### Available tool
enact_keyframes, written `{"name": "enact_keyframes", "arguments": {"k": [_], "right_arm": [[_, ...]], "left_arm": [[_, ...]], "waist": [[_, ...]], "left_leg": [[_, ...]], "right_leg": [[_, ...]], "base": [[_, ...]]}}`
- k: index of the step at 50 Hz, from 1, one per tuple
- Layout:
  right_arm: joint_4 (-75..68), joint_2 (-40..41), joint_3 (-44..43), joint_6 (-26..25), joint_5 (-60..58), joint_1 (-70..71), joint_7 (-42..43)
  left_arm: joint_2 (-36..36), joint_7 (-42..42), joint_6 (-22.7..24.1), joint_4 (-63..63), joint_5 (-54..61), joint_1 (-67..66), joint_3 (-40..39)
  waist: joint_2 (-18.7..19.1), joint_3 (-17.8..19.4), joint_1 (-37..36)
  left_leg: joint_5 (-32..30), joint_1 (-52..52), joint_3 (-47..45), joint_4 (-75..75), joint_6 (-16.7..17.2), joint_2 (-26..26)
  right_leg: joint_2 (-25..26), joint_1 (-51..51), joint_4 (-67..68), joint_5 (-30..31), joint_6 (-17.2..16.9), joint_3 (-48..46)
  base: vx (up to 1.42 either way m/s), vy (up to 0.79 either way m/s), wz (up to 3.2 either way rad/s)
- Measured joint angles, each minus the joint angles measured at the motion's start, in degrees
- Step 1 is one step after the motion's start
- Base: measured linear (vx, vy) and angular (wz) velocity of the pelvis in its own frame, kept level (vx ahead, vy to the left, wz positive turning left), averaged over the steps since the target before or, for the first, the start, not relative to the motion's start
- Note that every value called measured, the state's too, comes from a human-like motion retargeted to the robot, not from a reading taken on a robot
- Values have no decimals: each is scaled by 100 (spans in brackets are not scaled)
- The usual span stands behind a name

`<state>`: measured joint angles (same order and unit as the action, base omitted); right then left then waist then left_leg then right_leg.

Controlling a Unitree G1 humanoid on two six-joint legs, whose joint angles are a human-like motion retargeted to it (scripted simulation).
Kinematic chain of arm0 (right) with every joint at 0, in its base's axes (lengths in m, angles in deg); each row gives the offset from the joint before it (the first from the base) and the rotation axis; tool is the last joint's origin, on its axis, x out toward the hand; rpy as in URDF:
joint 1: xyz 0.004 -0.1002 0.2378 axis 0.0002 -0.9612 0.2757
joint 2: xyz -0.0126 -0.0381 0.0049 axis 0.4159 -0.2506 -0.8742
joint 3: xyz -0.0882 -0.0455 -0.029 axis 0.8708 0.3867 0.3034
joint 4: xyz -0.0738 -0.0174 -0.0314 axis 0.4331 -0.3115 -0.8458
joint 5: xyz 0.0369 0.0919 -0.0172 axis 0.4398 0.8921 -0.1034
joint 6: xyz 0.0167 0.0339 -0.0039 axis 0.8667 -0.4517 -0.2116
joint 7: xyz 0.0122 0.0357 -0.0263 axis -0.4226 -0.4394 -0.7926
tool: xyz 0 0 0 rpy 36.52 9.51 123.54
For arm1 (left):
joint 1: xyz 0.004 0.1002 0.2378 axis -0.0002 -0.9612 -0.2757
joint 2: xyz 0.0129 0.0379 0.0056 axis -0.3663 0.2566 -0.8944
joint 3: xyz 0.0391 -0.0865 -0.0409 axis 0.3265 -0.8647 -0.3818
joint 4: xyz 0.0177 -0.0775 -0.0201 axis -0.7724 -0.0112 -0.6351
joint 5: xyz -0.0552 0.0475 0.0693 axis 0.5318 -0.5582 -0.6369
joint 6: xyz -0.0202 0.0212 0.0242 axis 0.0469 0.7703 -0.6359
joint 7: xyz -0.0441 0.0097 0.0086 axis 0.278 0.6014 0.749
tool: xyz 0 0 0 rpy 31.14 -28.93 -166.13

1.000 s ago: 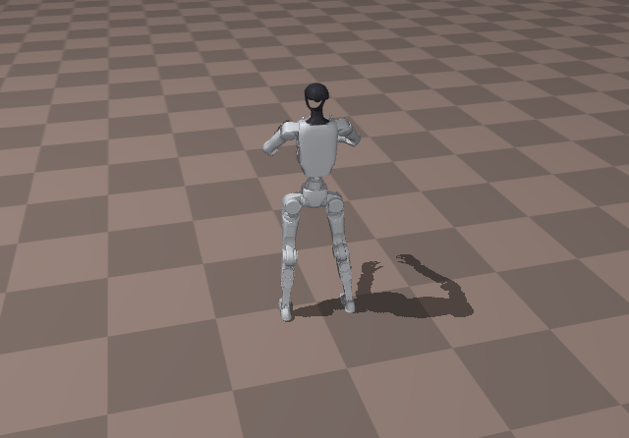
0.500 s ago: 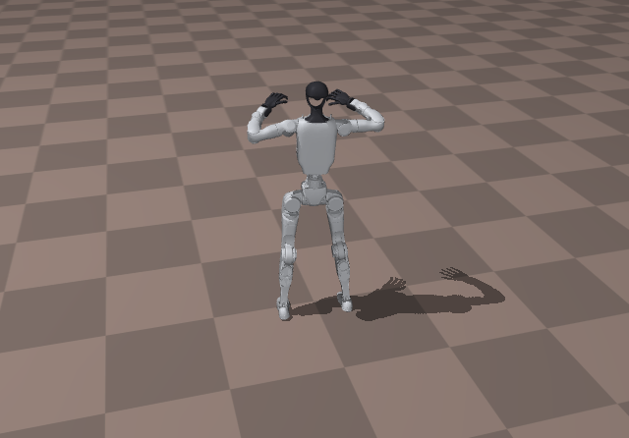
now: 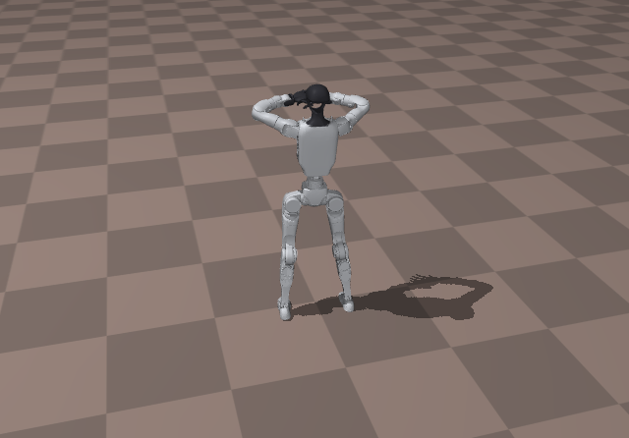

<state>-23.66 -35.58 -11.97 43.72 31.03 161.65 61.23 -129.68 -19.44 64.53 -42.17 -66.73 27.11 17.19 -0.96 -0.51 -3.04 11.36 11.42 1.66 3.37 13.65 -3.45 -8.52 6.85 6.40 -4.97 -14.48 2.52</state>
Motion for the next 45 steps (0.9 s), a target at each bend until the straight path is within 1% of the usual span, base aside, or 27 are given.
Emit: {"name": "enact_keyframes", "arguments": {"k": [2,3,5,7,8,9,10,11,12,13,14,16,18,20,22,23,24,25,26,27,28,30,32,35,38,42,45], "right_arm": [[246,-776,-100,123,115,-293,-46],[341,-1146,-235,146,88,-532,36],[495,-2009,-852,241,47,-1422,186],[336,-2665,-2706,318,-72,-3708,337],[75,-2784,-3788,332,-127,-5045,392],[-185,-2671,-5123,337,-220,-6622,378],[-445,-2443,-6583,336,-332,-8320,329],[-301,-1938,-8227,343,-422,-10065,197],[-154,-1563,-9519,341,-468,-11397,71],[-1,-1449,-10108,324,-425,-11903,-43],[44,-1359,-10381,314,-415,-12185,-103],[125,-1293,-10575,321,-442,-12399,-130],[361,-1423,-10631,341,-497,-12300,-81],[614,-1617,-10474,335,-545,-11906,-8],[815,-1656,-10012,304,-532,-11177,38],[862,-1577,-9584,273,-516,-10608,34],[697,-1475,-8646,238,-539,-9564,34],[426,-1363,-7453,201,-580,-8281,35],[341,-1454,-6603,151,-516,-7414,48],[263,-1405,-5907,95,-448,-6696,48],[198,-1080,-5522,25,-371,-6278,21],[-212,-219,-4722,-150,-188,-5442,0],[-818,746,-4324,-308,-6,-5030,42],[-1657,2070,-4342,-475,151,-5071,93],[-2485,3117,-4495,-591,194,-5412,124],[-3863,4075,-4428,-745,379,-5909,268],[-5000,4464,-4210,-871,403,-6252,424]], "left_arm": [[-617,4,126,81,130,-189,5],[-1025,40,138,125,185,-406,-145],[-1850,202,217,188,252,-1234,-820],[-2396,438,283,-52,244,-2986,-2361],[-2566,545,300,-316,254,-3754,-3001],[-2789,594,302,-561,280,-4172,-3312],[-3038,614,295,-797,313,-4415,-3457],[-3624,559,290,-668,400,-3282,-2379],[-4267,464,278,-450,466,-2028,-1228],[-5023,289,253,-53,495,-532,70],[-5276,178,223,57,516,-46,502],[-5277,81,196,99,504,-58,502],[-5260,119,219,309,413,-11,502],[-4779,240,197,413,329,79,502],[-3933,382,152,301,370,162,502],[-3420,445,129,149,425,185,502],[-2748,438,106,-161,474,-617,-266],[-1996,396,84,-550,520,-1832,-1419],[-1146,208,31,-636,457,-3778,-3299],[-440,49,-30,-716,465,-5150,-4593],[-23,-54,-111,-783,616,-5374,-4714],[797,-230,-298,-1152,973,-5623,-4699],[1653,-362,-483,-1754,1306,-5850,-4632],[2921,-566,-743,-2790,1619,-6283,-4649],[4016,-712,-971,-3955,1710,-6819,-4809],[5180,-506,-1220,-5853,1894,-7465,-5115],[5833,-134,-1334,-7435,2167,-7759,-5442]], "waist": [[-30,-18,-49],[-58,85,-39],[-104,244,-62],[-184,266,-137],[-241,232,-166],[-366,192,-187],[-526,149,-203],[-738,215,-232],[-864,301,-211],[-814,427,-93],[-795,473,-74],[-766,497,-107],[-692,545,-80],[-611,587,-98],[-592,632,-172],[-623,665,-217],[-621,668,-236],[-602,656,-240],[-293,612,-230],[-69,578,-207],[-16,562,-157],[48,533,-21],[91,523,98],[109,539,182],[87,575,207],[66,633,232],[66,672,242]], "left_leg": [[179,-174,-78,257,-99,-41],[46,-42,-45,68,-3,-4],[-14,86,-69,-42,61,-20],[-20,112,-120,-62,101,-59],[-23,114,-145,-70,118,-73],[-28,107,-167,-78,128,-75],[-34,97,-188,-86,133,-71],[-38,85,-210,-93,133,-60],[-41,74,-229,-98,133,-54],[-44,64,-241,-100,133,-55],[-46,58,-253,-100,133,-55],[-53,47,-270,-98,133,-54],[-61,34,-275,-97,132,-51],[-70,22,-253,-92,122,-36],[-77,15,-208,-85,94,0],[-80,19,-181,-80,77,24],[-85,30,-147,-77,56,51],[-90,46,-111,-75,33,79],[-90,37,-89,-70,14,80],[-90,27,-68,-65,-5,79],[-90,15,-46,-61,-21,79],[-89,2,-9,-49,-54,81],[-84,1,11,-36,-85,81],[-68,16,3,-19,-119,74],[-46,48,-44,-6,-139,57],[-24,96,-121,-1,-159,26],[-14,130,-175,-5,-170,0]], "right_leg": [[39,-161,178,-76,-51,-16],[3,-54,55,-14,-48,18],[23,37,-8,24,-52,49],[68,30,-16,47,-52,89],[86,13,-14,56,-52,110],[94,-12,-7,63,-52,130],[97,-41,3,68,-52,150],[94,-75,16,70,-52,174],[93,-105,26,72,-52,194],[98,-124,30,78,-52,206],[100,-136,27,87,-52,219],[99,-154,20,102,-52,241],[91,-171,21,110,-52,255],[70,-171,21,110,-52,244],[28,-154,27,99,-52,214],[1,-140,40,86,-52,196],[-30,-116,55,71,-52,171],[-61,-87,71,54,-52,144],[-63,-75,54,58,-40,127],[-64,-66,40,60,-25,110],[-64,-63,33,59,-3,92],[-66,-54,33,49,43,64],[-64,-45,44,35,89,53],[-52,-38,62,17,152,69],[-29,-34,79,2,206,113],[9,-31,93,-16,277,180],[39,-28,95,-27,325,222]], "base": [[0,0,0],[0,0,0],[0,0,0],[-3,-4,-20],[-3,-3,-20],[-3,-2,-19],[-2,-2,-18],[-2,-1,-18],[0,0,0],[0,0,0],[0,0,0],[0,0,0],[0,0,0],[0,0,0],[-2,1,9],[-4,3,22],[-5,3,25],[-4,3,24],[-4,3,20],[0,0,0],[0,0,0],[0,0,0],[0,0,0],[0,0,0],[0,0,0],[0,0,0],[0,0,0]]}}
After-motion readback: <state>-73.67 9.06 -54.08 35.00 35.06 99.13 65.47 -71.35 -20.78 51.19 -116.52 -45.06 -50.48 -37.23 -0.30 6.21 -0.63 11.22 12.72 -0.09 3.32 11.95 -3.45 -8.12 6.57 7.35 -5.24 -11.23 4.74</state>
